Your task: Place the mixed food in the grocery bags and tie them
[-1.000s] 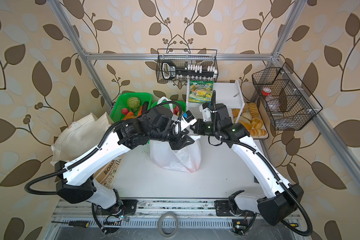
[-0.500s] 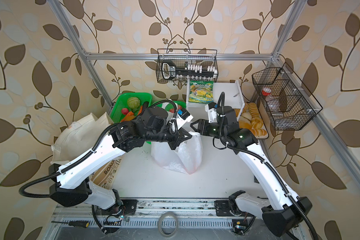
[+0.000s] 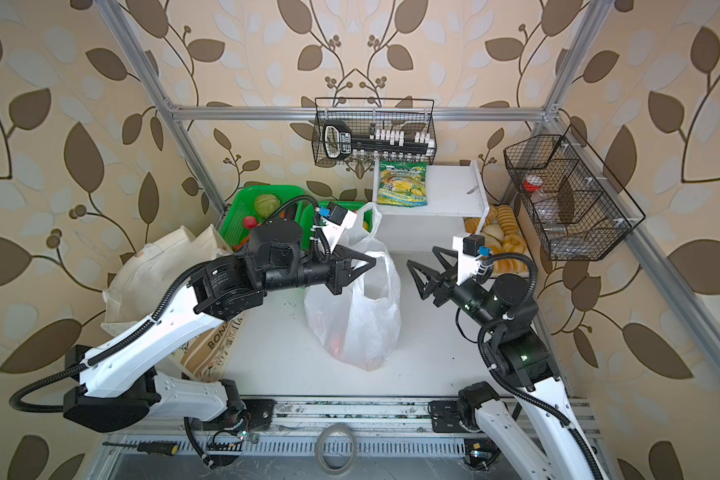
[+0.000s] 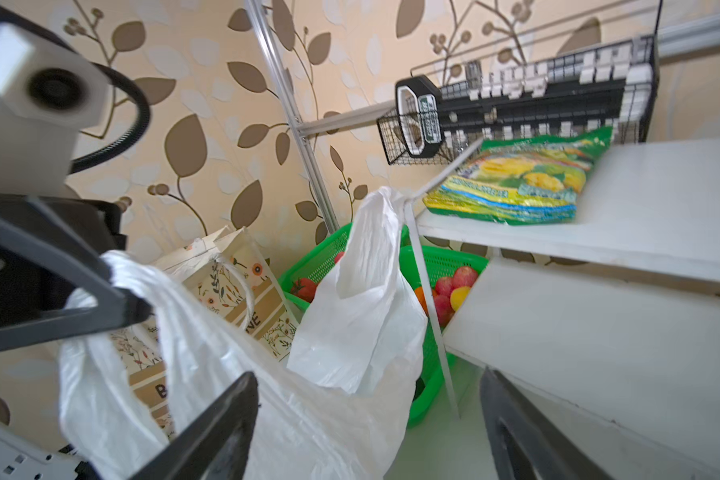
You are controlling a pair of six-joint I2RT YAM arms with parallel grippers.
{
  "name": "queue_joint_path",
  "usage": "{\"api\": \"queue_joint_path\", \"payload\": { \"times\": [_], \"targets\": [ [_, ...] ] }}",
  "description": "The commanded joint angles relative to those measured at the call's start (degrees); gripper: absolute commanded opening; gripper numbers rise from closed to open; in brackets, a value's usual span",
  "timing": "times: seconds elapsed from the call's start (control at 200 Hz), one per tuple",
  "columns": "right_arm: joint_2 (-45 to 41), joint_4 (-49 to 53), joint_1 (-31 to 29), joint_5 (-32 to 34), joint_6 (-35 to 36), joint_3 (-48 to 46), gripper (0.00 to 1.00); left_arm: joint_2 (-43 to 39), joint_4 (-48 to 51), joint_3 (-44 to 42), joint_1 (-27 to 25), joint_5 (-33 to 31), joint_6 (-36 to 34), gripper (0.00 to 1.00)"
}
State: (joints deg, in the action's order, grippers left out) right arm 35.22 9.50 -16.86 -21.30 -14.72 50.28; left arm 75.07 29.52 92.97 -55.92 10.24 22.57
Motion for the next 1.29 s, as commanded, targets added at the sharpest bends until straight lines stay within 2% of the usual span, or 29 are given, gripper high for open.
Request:
{"api": "queue_joint_path", "payload": {
  "times": [0.0, 0.075, 0.155, 0.18, 0.225, 0.33, 0.49, 0.58, 0.79, 1.03, 1.185, 1.25, 1.29],
  "targets": [
    [-1.20, -4.31, -0.70, -8.00, 4.34, -0.49, 0.84, -0.65, -4.18, 0.80, -0.33, -0.42, 2.31, 0.00],
    [-0.82, -5.83, -3.27, -9.11, 2.15, -1.47, 0.85, -0.16, -4.38, 0.81, -0.29, -0.48, 2.82, 0.00],
    [0.15, -5.53, -8.77, -3.44, 1.64, -1.77, 0.90, 0.57, -4.23, 1.09, -0.33, -0.42, 3.10, 0.00],
    [0.48, -5.25, -10.82, -1.32, 2.52, -1.77, 0.90, 0.77, -4.06, 1.33, -0.25, -0.17, 3.07, 0.00],
    [1.21, -4.87, -14.90, 1.64, 5.49, -1.69, 1.00, 1.26, -3.83, 1.78, -0.27, 0.57, 3.10, 0.00],
    [3.47, -5.12, -20.71, 6.77, 11.23, -1.60, 1.00, 2.07, -3.23, 2.52, -0.33, 2.13, 2.77, 0.00],
    [7.18, -6.53, -20.32, 7.11, 13.01, -0.51, 1.00, 2.37, -2.28, 3.21, -0.33, 2.39, 2.27, 0.00],
    [8.94, -6.64, -20.08, 3.96, 13.07, 0.14, 1.00, 2.49, -2.06, 3.54, -0.32, 2.41, 2.11, 0.00],
    [11.14, -8.92, -21.54, 5.12, 9.93, -1.85, 1.00, 3.03, -2.16, 4.37, -0.31, 2.42, 2.04, 0.00],
    [11.03, -15.03, -22.63, 2.36, 5.03, -4.75, 1.00, 3.52, -2.54, 4.43, -0.33, 1.63, 2.21, 0.00],
    [11.44, -15.37, -25.21, 5.17, 5.50, -5.26, 1.00, 3.79, -2.84, 4.62, -0.32, 0.19, 2.72, 0.00],
    [11.14, -15.48, -25.55, 6.13, 5.59, -5.87, 0.96, 3.79, -2.86, 4.63, -0.31, -0.39, 3.01, 0.00],
    [10.98, -15.42, -25.50, 6.67, 5.58, -6.18, 0.90, 3.73, -2.90, 4.53, -0.33, -0.40, 3.07, 0.00]
  ]
}}
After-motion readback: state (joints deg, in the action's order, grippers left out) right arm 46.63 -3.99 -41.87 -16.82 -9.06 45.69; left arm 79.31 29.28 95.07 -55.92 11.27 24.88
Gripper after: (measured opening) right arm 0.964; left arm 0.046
